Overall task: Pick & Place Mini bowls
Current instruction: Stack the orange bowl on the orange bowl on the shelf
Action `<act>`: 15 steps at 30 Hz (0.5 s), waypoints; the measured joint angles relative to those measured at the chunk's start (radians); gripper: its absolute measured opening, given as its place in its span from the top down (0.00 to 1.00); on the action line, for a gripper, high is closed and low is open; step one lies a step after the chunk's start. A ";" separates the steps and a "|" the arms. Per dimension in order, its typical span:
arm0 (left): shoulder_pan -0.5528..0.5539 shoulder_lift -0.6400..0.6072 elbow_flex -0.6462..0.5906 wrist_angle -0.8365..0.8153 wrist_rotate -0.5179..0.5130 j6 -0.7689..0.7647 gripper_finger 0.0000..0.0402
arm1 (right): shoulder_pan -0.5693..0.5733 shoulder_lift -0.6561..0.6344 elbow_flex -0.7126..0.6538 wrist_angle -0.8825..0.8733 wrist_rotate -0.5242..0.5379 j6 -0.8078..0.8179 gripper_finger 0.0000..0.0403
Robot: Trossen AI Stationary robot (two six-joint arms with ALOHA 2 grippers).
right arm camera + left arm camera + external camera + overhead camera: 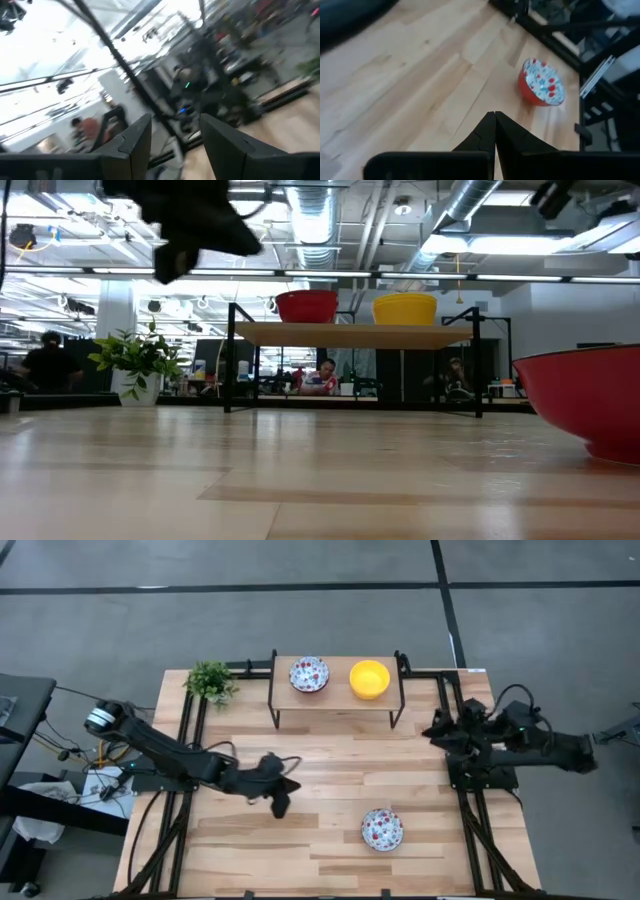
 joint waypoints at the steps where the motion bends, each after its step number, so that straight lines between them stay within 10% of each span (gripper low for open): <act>1: -0.010 -0.039 -0.027 0.002 -0.019 -0.008 0.99 | 0.025 0.031 0.000 0.015 0.001 0.009 0.61; 15: -0.045 -0.420 -0.282 0.010 -0.047 0.021 0.99 | 0.324 0.493 0.438 -0.314 0.050 0.053 0.73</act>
